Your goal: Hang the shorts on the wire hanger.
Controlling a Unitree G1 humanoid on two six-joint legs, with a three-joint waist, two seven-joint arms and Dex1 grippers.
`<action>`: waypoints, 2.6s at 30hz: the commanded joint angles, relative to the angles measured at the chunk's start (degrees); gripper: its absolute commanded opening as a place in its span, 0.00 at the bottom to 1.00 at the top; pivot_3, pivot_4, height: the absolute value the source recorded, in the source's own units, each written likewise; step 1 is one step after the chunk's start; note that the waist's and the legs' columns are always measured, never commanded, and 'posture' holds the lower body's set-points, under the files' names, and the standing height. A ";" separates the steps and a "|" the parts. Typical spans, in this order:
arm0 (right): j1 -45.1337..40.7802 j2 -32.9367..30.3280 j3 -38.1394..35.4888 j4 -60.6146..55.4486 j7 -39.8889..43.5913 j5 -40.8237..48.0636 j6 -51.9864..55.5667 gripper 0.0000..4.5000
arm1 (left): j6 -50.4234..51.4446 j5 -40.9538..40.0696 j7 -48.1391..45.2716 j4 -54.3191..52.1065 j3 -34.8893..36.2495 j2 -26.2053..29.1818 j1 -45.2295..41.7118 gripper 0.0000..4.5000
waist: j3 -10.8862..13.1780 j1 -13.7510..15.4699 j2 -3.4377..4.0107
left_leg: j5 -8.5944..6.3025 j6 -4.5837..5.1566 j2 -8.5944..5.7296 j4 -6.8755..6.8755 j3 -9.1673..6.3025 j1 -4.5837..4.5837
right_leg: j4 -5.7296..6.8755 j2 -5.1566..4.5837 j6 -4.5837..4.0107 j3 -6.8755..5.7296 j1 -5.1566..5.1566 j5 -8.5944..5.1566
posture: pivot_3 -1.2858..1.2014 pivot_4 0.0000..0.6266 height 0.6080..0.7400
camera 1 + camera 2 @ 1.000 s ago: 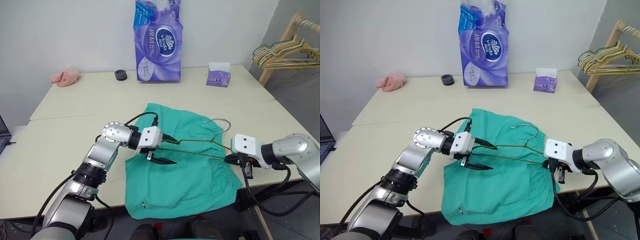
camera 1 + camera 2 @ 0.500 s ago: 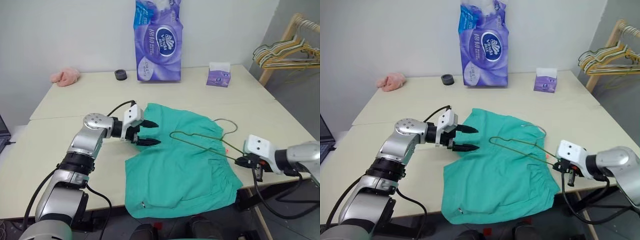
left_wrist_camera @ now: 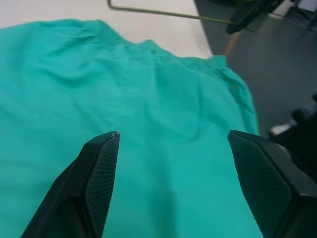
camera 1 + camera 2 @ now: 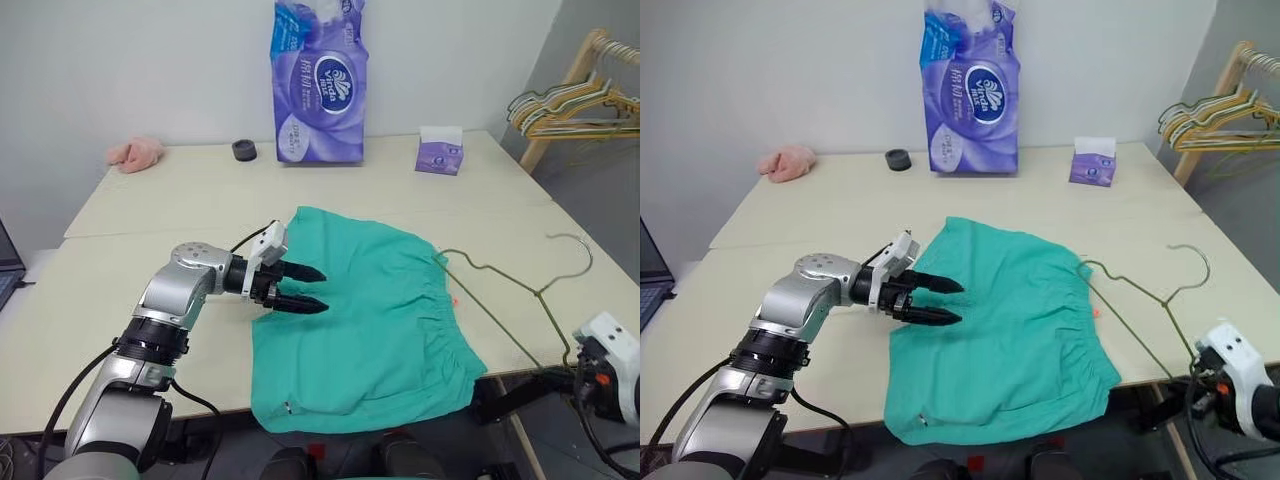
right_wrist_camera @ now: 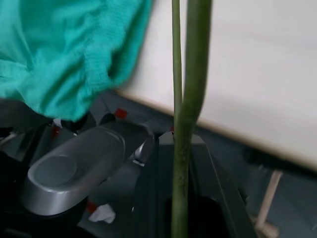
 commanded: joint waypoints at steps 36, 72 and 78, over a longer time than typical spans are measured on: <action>-8.73 -4.30 9.04 5.93 -4.15 15.02 9.64 0.00 | -11.81 3.73 4.07 4.18 0.76 -2.43 -5.45 0.82 | 0.17 -0.29 -0.20 | -0.02 0.03 0.04 -0.02 0.10 -0.08 | -0.16 0.10 0.06 0.11 -0.03 -0.01 | 0.43 0.12 1.00; -44.06 2.86 28.02 28.70 -8.52 11.96 5.36 0.00 | -12.33 2.84 10.38 4.93 5.15 -2.14 -6.18 0.82 | 0.25 1.05 -0.23 | -0.03 0.05 0.02 0.00 0.03 -0.10 | -0.02 0.03 -0.16 0.06 -0.10 0.26 | 0.47 0.10 1.00; -46.18 2.41 27.33 18.64 -9.93 13.63 5.34 0.00 | -14.23 2.57 17.23 12.29 9.31 -5.06 -12.06 0.94 | 0.25 1.23 -0.24 | -0.03 0.05 0.03 0.00 -0.06 -0.16 | -0.01 0.03 -0.15 -0.02 -0.13 0.27 | 0.46 0.10 1.00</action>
